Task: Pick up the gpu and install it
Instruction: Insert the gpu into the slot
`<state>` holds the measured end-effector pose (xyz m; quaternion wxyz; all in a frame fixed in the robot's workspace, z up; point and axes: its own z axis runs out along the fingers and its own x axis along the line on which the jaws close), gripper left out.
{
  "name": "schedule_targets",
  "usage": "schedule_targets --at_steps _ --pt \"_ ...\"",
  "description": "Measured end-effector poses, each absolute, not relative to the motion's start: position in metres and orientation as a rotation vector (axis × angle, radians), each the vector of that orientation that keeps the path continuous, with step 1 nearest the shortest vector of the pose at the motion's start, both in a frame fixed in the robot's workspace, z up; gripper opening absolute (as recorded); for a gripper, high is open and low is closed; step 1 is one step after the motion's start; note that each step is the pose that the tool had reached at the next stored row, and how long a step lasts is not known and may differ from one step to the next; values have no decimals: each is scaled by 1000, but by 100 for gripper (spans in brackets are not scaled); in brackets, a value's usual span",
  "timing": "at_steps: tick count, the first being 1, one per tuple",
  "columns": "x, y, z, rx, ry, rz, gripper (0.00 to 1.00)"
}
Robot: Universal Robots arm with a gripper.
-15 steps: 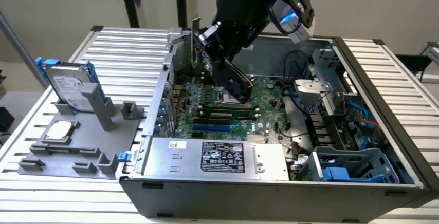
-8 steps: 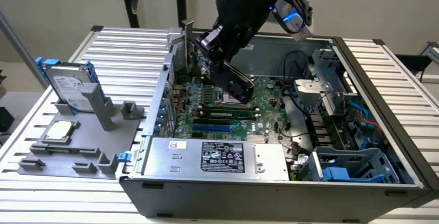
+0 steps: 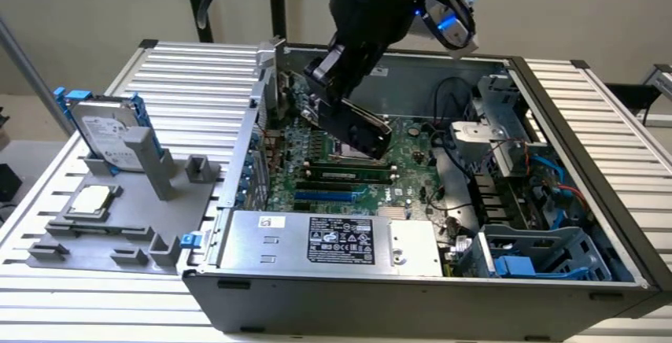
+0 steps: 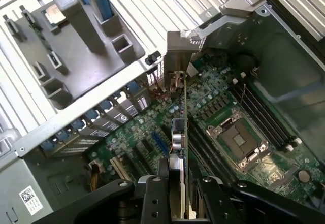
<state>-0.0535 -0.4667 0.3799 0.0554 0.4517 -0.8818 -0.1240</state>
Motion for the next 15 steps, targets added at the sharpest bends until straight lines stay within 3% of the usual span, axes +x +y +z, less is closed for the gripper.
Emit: schedule_targets --at_steps 15 --pt "-53 -467 376 1686 -2460 -347 26"
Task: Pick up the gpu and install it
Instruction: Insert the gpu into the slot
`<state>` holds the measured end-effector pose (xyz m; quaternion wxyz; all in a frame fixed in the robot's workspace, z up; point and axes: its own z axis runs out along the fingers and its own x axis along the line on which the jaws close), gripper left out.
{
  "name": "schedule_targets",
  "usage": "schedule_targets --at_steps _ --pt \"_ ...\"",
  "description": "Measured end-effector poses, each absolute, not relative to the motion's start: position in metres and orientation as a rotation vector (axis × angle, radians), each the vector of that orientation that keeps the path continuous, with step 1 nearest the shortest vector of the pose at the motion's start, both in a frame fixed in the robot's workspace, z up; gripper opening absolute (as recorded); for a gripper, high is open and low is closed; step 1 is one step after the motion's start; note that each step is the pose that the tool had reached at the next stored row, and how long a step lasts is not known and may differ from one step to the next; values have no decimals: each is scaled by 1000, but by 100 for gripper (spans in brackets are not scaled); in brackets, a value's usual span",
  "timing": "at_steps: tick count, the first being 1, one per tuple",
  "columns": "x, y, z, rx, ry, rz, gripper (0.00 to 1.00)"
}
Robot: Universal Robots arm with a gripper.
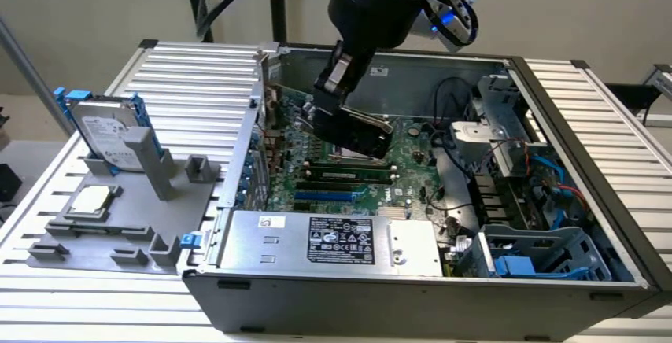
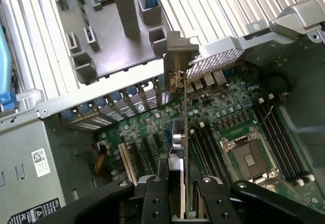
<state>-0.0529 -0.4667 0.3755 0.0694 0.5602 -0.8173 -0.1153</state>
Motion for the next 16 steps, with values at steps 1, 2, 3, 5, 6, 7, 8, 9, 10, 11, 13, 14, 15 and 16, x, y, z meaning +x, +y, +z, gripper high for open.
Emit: schedule_targets --at_steps 1,2,3,5,6,7,8,9,10,11,13,14,15,16 --pt "-53 -467 375 1700 -2449 -346 26" --pt "-52 -467 375 1713 -2438 -344 26" --pt "-52 -467 375 1725 -2429 -343 26" --pt "-50 -467 374 1748 -2410 -341 26" --pt "-50 -467 374 1760 -2399 -339 26" --pt "-50 -467 374 1773 -2388 -338 26" --pt "-49 -467 374 1787 -2377 -337 26" --pt "-49 -467 373 1802 -2364 -335 26" --pt "-49 -467 373 1818 -2349 -333 26" --pt "-49 -467 372 1835 -2335 -331 26" --pt "-49 -467 372 1861 -2311 -328 26" --pt "-48 -467 371 1870 -2303 -327 26" --pt "-47 -467 371 1876 -2298 -326 26" --pt "-46 -467 371 1880 -2294 -326 26"
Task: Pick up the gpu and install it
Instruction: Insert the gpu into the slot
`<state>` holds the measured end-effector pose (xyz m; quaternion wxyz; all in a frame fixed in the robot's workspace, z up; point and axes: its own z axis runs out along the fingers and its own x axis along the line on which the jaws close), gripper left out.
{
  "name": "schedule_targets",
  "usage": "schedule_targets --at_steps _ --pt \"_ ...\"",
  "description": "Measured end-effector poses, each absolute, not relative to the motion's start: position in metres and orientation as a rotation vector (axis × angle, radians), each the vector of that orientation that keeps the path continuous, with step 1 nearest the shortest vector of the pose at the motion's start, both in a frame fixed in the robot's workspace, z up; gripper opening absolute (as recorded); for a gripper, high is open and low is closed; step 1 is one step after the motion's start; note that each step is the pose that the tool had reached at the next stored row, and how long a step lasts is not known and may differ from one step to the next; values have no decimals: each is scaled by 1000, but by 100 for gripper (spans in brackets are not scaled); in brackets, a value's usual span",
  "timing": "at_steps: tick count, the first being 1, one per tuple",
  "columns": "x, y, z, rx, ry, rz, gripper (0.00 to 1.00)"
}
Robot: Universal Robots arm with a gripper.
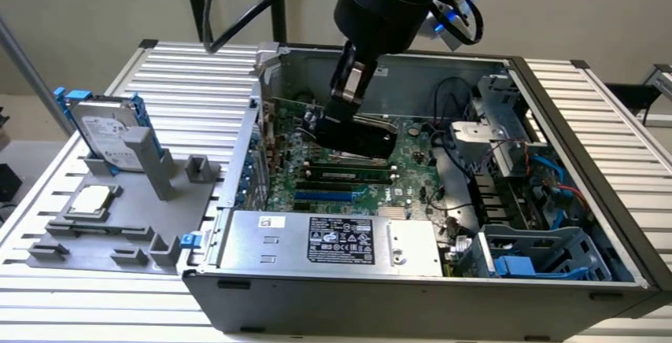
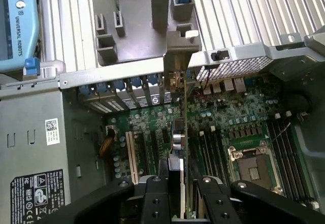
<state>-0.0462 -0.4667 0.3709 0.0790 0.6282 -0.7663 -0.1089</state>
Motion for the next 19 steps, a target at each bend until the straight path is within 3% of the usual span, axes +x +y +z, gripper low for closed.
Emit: schedule_targets --at_steps 19 --pt "-35 -456 341 1991 -2214 -293 26"
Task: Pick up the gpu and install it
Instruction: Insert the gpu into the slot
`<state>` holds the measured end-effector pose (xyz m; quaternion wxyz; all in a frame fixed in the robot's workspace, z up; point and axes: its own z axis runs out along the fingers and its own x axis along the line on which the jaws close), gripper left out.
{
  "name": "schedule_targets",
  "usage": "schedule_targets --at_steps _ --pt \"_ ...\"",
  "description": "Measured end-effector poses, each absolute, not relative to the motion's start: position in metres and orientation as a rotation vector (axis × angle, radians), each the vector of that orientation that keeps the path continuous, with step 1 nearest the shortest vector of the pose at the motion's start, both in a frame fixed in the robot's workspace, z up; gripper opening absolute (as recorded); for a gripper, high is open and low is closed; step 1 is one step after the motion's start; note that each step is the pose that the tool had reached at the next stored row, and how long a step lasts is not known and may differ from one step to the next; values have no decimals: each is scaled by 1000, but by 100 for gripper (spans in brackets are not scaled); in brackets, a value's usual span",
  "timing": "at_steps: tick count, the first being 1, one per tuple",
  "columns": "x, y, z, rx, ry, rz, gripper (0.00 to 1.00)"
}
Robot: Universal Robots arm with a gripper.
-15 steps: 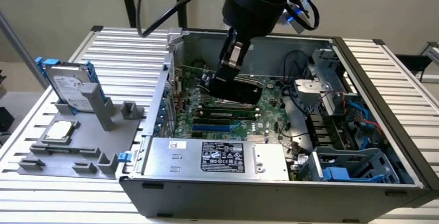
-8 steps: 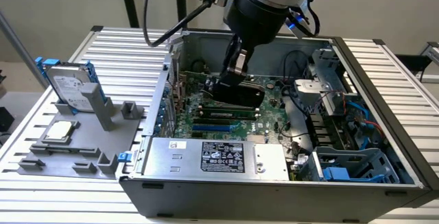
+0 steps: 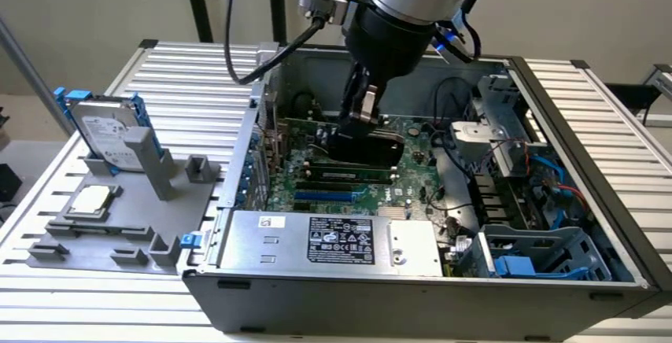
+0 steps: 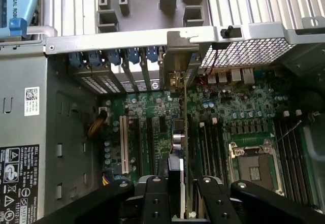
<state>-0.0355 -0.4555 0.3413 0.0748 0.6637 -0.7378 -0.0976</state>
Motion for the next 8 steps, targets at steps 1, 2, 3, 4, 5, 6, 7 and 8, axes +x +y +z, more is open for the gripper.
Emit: schedule_targets --at_steps 1,2,3,4,5,6,7,8 --pt "-36 -455 340 1999 -2212 -288 26" --pt "-37 -454 338 2005 -2211 -284 26" --pt "-38 -453 336 2010 -2211 -281 26" --pt "-40 -451 335 2015 -2212 -279 26" --pt "-41 -450 333 2020 -2213 -276 26" --pt "-43 -449 331 2025 -2215 -274 26" --pt "-44 -449 330 2030 -2215 -274 26" --pt "-46 -449 328 2035 -2211 -274 26"
